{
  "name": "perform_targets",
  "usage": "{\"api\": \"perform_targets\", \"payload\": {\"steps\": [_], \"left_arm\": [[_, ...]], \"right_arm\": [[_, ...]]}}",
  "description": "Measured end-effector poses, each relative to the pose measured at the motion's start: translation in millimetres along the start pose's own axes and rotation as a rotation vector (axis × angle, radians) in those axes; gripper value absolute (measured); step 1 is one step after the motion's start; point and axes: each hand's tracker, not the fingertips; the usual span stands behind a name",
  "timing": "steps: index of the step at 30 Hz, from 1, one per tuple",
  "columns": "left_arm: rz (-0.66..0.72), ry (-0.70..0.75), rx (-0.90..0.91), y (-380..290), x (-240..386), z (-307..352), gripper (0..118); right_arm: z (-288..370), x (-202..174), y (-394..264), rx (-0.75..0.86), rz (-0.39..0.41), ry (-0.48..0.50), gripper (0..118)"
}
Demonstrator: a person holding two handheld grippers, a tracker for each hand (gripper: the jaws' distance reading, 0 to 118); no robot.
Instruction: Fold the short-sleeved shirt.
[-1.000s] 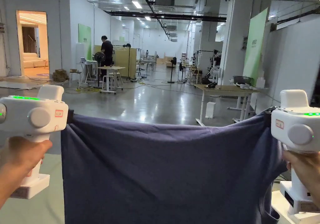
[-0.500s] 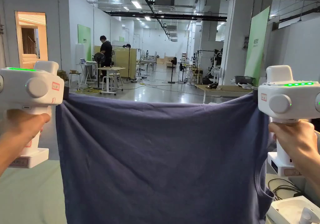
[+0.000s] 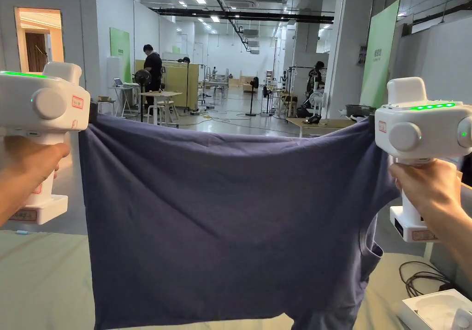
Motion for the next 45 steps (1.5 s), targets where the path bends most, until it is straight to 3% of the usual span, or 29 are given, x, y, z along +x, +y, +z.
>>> {"api": "perform_targets", "payload": {"steps": [11,24,36,40,45], "left_arm": [[0.03,-0.038,-0.094,-102,-14,34,4],[0.109,-0.098,-0.169,-262,-24,170,4],[0.157,-0.102,-0.408,-412,-33,289,4],[0.146,-0.095,-0.518,-453,-33,304,4],[0.11,-0.101,-0.638,-492,-30,305,4]], "right_arm": [[73,-5,-85,-0.075,0.03,0.031,2],[241,24,-207,-0.174,0.029,0.067,2],[367,27,-324,-0.389,0.104,0.115,2],[390,28,-356,-0.496,0.092,0.129,3],[404,23,-403,-0.631,0.177,0.119,3]]}}
